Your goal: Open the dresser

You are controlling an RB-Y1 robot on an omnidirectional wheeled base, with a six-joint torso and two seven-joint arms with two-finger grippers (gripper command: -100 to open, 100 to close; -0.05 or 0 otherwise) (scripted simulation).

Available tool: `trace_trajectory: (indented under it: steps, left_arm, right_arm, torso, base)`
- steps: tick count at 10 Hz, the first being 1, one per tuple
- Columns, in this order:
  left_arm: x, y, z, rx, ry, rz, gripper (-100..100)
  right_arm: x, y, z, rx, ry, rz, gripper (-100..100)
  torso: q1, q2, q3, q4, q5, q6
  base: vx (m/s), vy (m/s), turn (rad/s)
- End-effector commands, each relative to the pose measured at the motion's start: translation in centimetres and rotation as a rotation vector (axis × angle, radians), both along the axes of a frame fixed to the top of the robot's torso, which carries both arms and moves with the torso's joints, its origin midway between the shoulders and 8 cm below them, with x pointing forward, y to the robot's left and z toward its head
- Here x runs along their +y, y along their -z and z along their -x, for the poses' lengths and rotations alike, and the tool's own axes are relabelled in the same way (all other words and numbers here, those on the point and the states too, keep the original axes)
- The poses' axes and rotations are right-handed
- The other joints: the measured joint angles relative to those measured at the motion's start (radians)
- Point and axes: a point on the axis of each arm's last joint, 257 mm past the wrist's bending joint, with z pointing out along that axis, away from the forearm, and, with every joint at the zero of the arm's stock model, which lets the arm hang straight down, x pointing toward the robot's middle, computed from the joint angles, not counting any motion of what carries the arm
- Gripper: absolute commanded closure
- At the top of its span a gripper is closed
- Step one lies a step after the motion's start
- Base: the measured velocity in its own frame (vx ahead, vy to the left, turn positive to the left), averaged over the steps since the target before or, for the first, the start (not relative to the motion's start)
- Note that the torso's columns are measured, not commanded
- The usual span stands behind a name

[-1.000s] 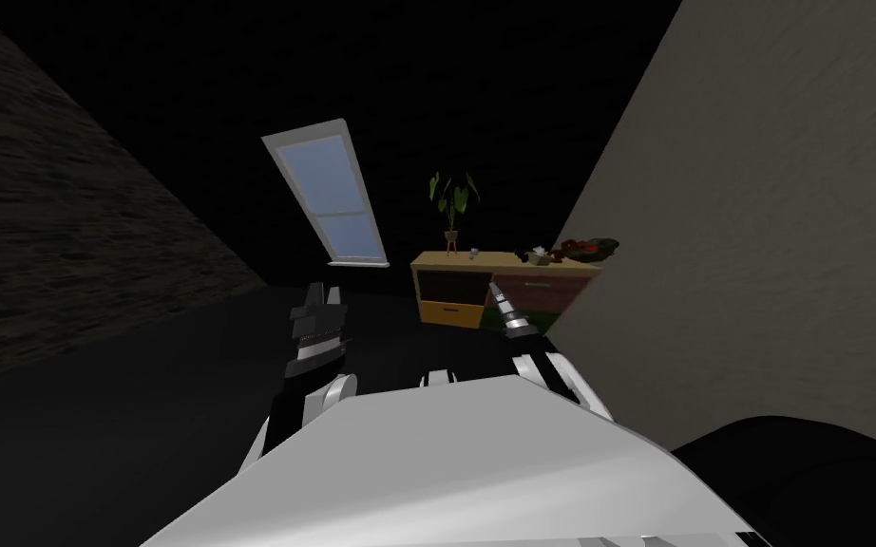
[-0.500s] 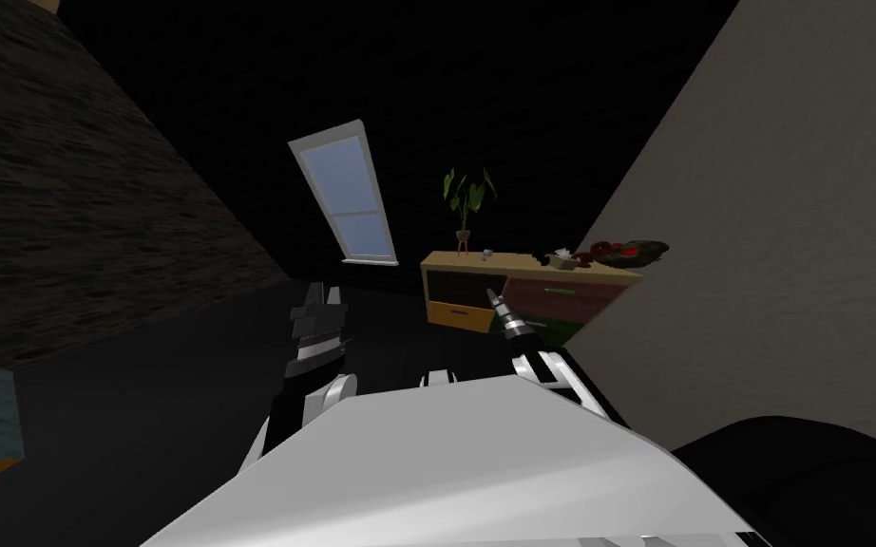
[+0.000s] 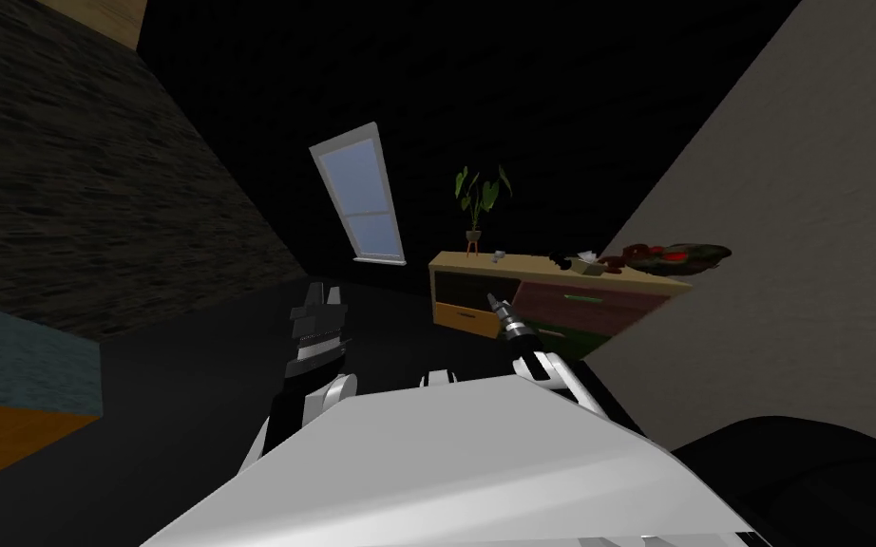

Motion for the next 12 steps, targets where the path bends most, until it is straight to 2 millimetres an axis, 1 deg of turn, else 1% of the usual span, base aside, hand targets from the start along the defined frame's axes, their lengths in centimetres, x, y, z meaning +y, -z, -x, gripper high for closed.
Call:
trace_trajectory:
  steps: [1,2,3,4,5,6,7,8,9,10,11,12]
  left_arm:
    - [0.0,0.0,0.0,0.000,0.000,0.000,0]
    - [0.0,0.0,0.0,0.000,0.000,0.000,0]
    - [0.0,0.0,0.0,0.000,0.000,0.000,0]
    - [0.0,0.0,0.0,0.000,0.000,0.000,0]
    - [0.0,0.0,0.0,0.000,0.000,0.000,0]
    - [0.0,0.0,0.0,0.000,0.000,0.000,0]
    - [0.0,0.0,0.0,0.000,0.000,0.000,0]
    - [0.0,0.0,0.0,0.000,0.000,0.000,0]
    - [0.0,0.0,0.0,0.000,0.000,0.000,0]
    - [0.0,0.0,0.0,0.000,0.000,0.000,0]
    - [0.0,0.0,0.0,0.000,0.000,0.000,0]
    - [0.0,0.0,0.0,0.000,0.000,0.000,0]
  right_arm:
    - [-1.8,2.0,-0.1,0.070,0.066,0.092,-100]
    - [-2.9,3.5,0.0,0.114,0.100,0.133,-100]
    - [-3.3,3.7,0.1,0.127,0.119,0.157,-100]
    - [-3.4,3.6,0.1,0.128,0.122,0.175,-100]
    - [-4.9,5.2,0.4,0.183,0.172,0.221,-100]
    - [-5.0,5.1,0.4,0.184,0.178,0.255,-100]
    - [-6.2,6.5,0.7,0.230,0.213,0.300,-100]
    - [-6.6,6.5,0.9,0.240,0.232,0.326,-100]
    - [-6.6,6.4,0.9,0.240,0.234,0.336,-100]
    - [-8.1,7.8,1.4,0.293,0.279,0.388,-100]
    - [-8.3,7.7,1.5,0.295,0.290,0.417,-100]
    - [-9.6,9.0,2.0,0.345,0.327,0.460,-100]
  torso:
    - [0.002,-0.001,0.000,0.000,0.000,-0.001]
    - [0.001,0.000,0.000,0.000,0.000,0.000]
    - [-0.001,0.000,0.000,0.000,0.000,-0.001]
    - [-0.001,0.001,0.001,0.000,-0.001,0.000]
    - [-0.001,0.003,0.002,0.001,-0.001,0.000]
    - [0.000,0.002,0.001,0.001,0.000,-0.001]
    - [0.000,0.000,0.000,0.000,0.000,0.000]
    - [0.001,-0.002,-0.001,0.000,0.000,-0.001]
    - [0.000,-0.001,-0.001,0.000,0.000,0.000]
    - [-0.001,0.002,0.001,0.001,0.000,0.000]
    - [-0.001,0.002,0.001,0.001,0.000,-0.001]
    - [0.000,0.001,0.001,0.000,0.000,0.000]
  base:
    - [0.076,0.055,0.104]
    - [0.079,0.039,0.233]
    - [0.064,0.032,0.115]
    - [0.032,0.018,-0.018]
    - [0.046,0.031,0.231]
    - [0.059,0.029,0.118]
    - [0.090,0.045,0.205]
    - [0.080,0.030,0.110]
    - [0.035,0.009,-0.010]
    - [0.050,0.015,0.206]
    - [0.058,0.009,0.125]
    - [0.076,0.029,0.237]
